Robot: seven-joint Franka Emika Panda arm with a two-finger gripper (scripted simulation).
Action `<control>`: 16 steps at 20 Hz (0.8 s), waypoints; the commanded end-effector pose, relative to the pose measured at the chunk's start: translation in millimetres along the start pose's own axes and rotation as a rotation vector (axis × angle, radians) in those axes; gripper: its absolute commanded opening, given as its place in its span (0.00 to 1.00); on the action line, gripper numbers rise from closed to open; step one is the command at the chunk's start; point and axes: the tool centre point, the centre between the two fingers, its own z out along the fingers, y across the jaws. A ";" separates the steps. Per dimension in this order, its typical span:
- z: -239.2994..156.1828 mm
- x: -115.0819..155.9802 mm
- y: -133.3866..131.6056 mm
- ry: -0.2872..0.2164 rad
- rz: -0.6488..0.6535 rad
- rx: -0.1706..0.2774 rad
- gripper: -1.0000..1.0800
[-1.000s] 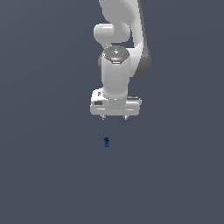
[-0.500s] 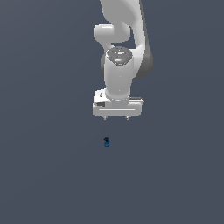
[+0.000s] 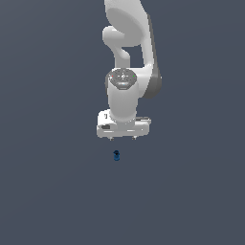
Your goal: Pick up the object and move it to a goal position.
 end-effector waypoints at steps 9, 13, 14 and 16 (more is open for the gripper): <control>47.4 24.3 27.8 -0.004 -0.073 0.000 0.96; 54.3 27.2 31.7 -0.004 -0.083 0.000 0.96; 55.0 27.4 32.2 -0.004 -0.084 0.000 0.96; 54.4 26.6 31.9 -0.005 -0.082 0.000 0.96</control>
